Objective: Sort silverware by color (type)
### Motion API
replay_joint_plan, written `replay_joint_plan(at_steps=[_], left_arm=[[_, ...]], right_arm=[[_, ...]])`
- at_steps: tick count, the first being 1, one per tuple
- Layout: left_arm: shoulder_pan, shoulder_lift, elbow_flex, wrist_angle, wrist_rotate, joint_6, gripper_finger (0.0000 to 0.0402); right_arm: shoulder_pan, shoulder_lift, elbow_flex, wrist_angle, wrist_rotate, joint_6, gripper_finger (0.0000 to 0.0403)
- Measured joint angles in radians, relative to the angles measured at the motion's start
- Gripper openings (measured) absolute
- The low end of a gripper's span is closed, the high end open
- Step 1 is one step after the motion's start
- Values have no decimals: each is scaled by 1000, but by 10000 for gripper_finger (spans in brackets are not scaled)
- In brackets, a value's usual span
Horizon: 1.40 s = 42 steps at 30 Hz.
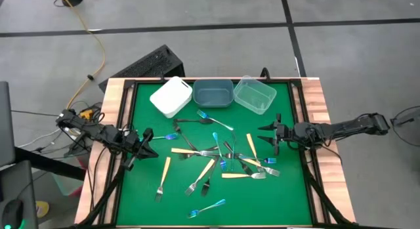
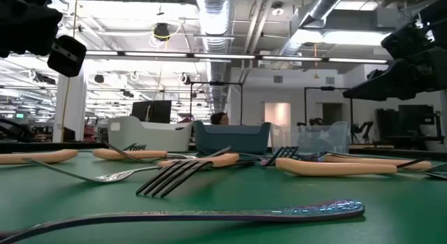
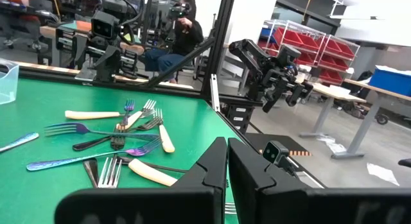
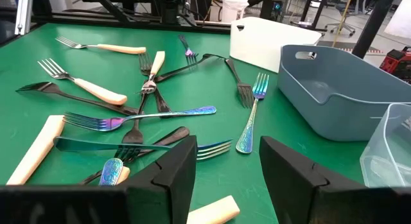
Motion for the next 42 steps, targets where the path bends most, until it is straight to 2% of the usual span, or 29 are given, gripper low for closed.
replay_joint_plan(at_steps=[34,37,42], left_arm=[[0,0,0,1,-3,0,0],[0,0,0,11,-57,-33,0],[0,0,0,37,-227,-111,0]], right_arm=[[0,0,0,0,0,0,191],[0,0,0,0,0,0,191],[0,0,0,0,0,0,191]])
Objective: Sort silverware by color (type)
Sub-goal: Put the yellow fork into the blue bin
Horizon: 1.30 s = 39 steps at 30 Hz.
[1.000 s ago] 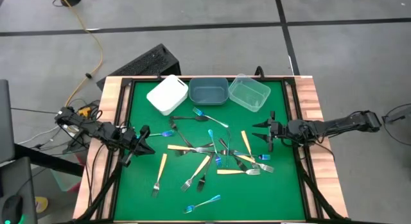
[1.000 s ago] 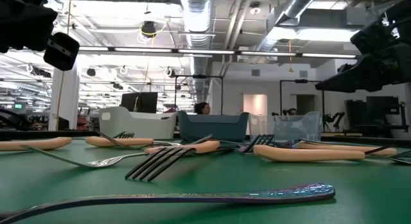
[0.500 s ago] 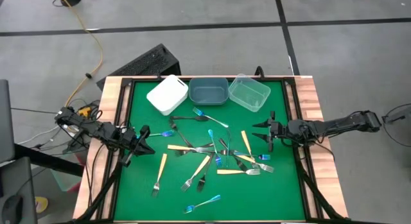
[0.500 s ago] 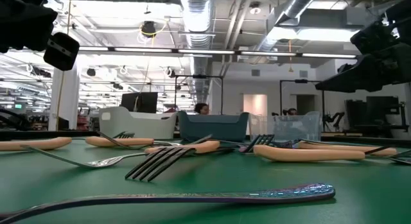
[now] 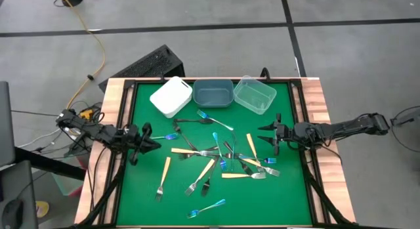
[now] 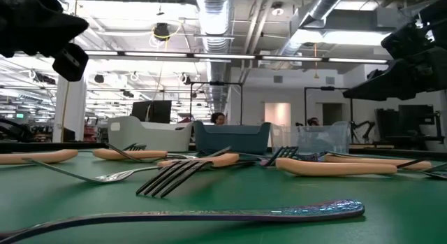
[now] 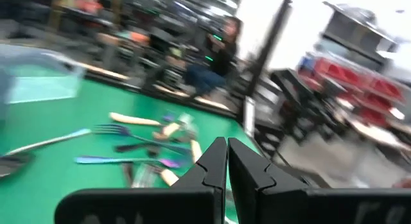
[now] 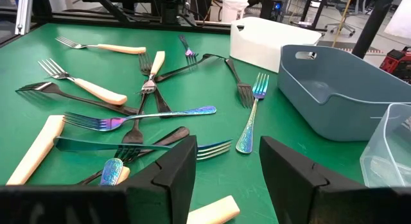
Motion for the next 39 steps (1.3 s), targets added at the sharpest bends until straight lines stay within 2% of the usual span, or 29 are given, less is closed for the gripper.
replay_joint_plan(at_steps=[16,19,26,30,32,34,37,39], left_arm=[[0,0,0,4,-31,-4,0],[0,0,0,16,-67,-67,0],[0,0,0,129,-215,-301,0],[0,0,0,128,-325,-387,0],[0,0,0,128,-381,-432,0],[0,0,0,123,-421,-451,0],[0,0,0,116,-457,-454,0],[0,0,0,118,-465,-454,0]], right_arm=[[0,0,0,0,9,-2,191],[-10,0,0,3,72,-7,191],[-28,0,0,3,73,-8,191],[-26,0,0,31,72,11,191],[-23,0,0,72,43,124,191],[-17,0,0,121,-1,306,191],[-12,0,0,184,-3,568,191],[-15,0,0,209,-3,670,191]])
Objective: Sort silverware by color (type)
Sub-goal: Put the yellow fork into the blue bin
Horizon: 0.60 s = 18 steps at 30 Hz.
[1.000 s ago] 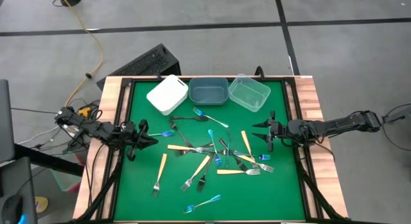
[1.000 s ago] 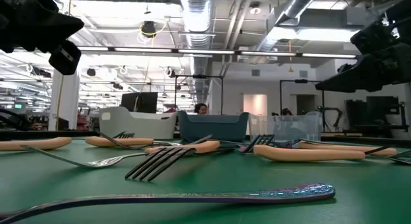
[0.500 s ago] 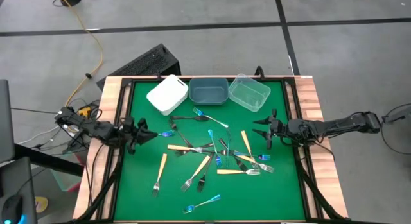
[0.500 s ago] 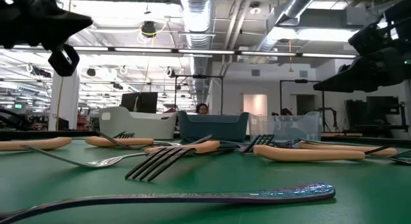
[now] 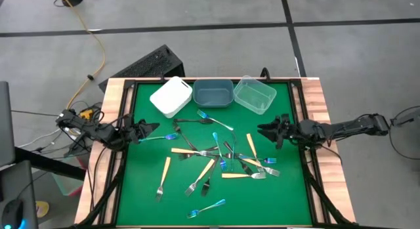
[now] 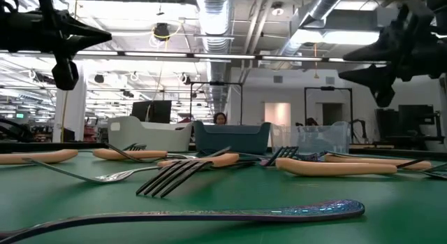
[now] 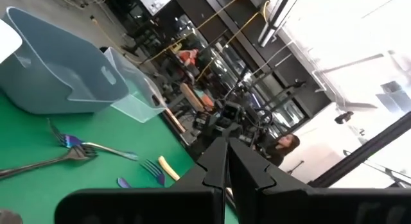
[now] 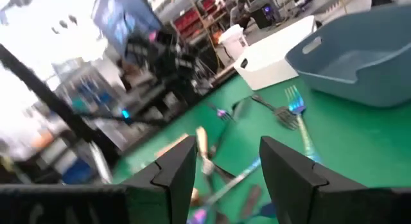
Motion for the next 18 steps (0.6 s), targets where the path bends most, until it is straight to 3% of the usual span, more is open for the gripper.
replay_joint_plan(at_steps=[8,13,18], left_arm=[[0,0,0,-1,-10,3,0],[0,0,0,-2,-13,41,0],[0,0,0,-9,-91,9,0]], right_arm=[[1,0,0,3,0,218,191],[1,0,0,-10,1,200,191],[1,0,0,-44,1,225,191]])
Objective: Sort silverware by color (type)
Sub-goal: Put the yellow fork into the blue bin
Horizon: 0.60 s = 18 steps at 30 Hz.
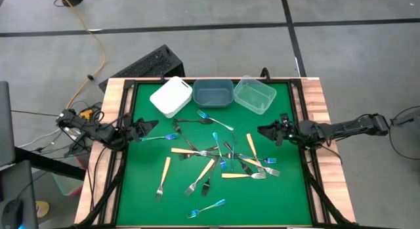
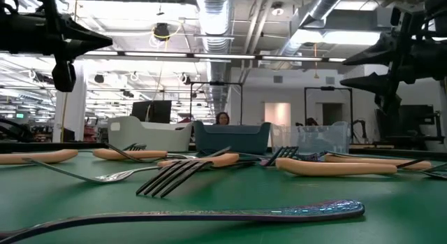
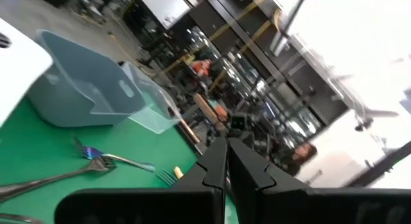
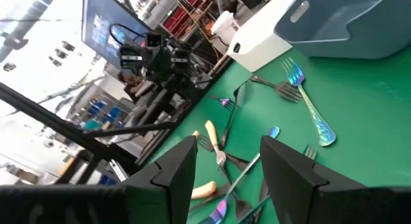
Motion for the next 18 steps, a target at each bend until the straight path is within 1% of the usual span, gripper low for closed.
replay_joint_plan(at_steps=[4,8,11,15,18], left_arm=[[0,0,0,9,-7,-55,3],[0,0,6,28,-7,-146,12],[0,1,20,49,-23,-145,13],[0,0,23,160,-91,-126,13],[0,0,24,258,-87,-71,13]], right_arm=[[0,0,0,7,0,13,191],[0,0,0,74,1,13,191],[0,-1,6,112,2,-17,191],[0,0,57,110,4,-107,191],[0,0,103,112,5,-183,191]])
